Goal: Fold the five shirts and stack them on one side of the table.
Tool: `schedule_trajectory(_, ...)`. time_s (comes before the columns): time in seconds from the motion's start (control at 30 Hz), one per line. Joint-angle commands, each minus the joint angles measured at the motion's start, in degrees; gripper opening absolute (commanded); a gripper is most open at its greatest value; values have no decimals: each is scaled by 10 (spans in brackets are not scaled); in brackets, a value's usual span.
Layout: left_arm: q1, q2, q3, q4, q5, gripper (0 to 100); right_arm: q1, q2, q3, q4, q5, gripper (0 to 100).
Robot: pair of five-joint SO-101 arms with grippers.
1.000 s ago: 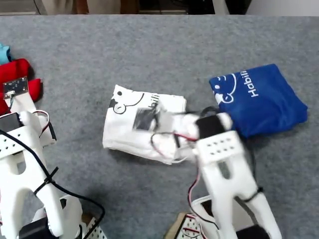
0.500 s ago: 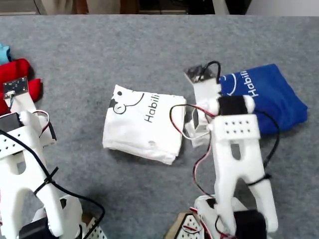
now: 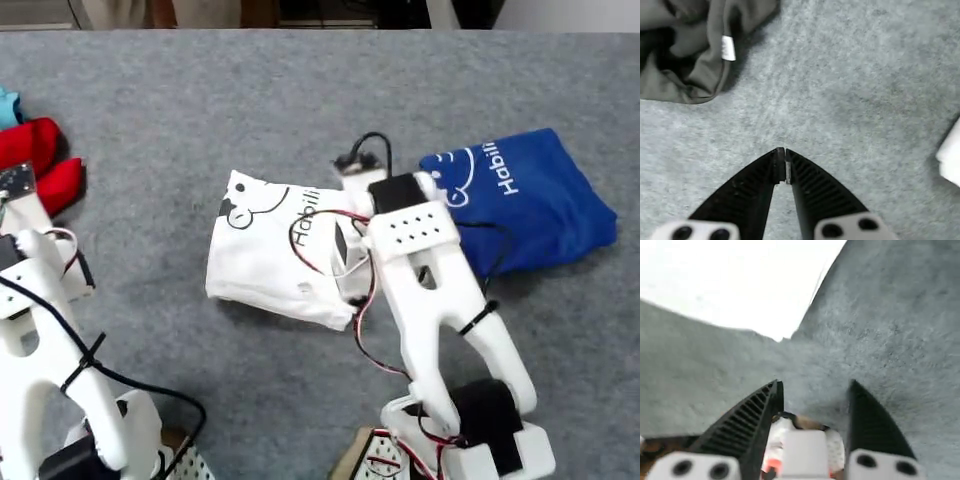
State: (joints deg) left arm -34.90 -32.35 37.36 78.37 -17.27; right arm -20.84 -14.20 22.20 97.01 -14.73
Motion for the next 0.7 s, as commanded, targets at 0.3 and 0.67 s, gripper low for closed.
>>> schedule_trajectory(0.3,-60,-15,-18,-18,-23,19,-102,34,24,-139,-342,443)
schedule_trajectory(0.67,-80,-15,-52,-18,-21,19,-127,166,27,-256,-425,438)
